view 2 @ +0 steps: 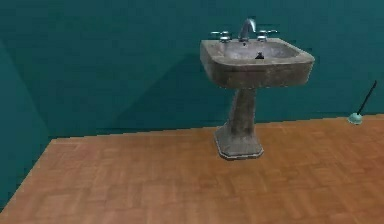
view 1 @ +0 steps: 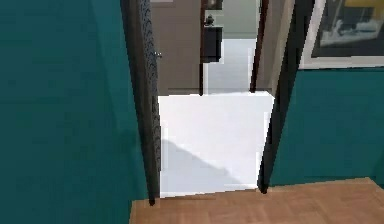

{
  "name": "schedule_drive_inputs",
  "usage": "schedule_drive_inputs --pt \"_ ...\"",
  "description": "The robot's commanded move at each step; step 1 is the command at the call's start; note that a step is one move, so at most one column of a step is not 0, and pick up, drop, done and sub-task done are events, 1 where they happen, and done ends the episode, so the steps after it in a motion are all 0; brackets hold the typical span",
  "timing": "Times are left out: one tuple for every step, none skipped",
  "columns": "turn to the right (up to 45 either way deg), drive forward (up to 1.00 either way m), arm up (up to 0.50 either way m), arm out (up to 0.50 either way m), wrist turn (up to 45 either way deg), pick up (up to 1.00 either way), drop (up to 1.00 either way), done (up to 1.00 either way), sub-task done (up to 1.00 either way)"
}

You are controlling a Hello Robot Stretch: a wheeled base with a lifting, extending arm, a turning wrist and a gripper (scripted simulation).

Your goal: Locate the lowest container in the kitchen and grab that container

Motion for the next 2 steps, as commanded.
schedule_drive_inputs --pt "6.0 0.0 0.0 0.0 0.0 0.0 0.0 0.0 0.0" --pt "0.0 1.0 0.0 0.0 0.0 0.0 0.0 0.0 0.0"
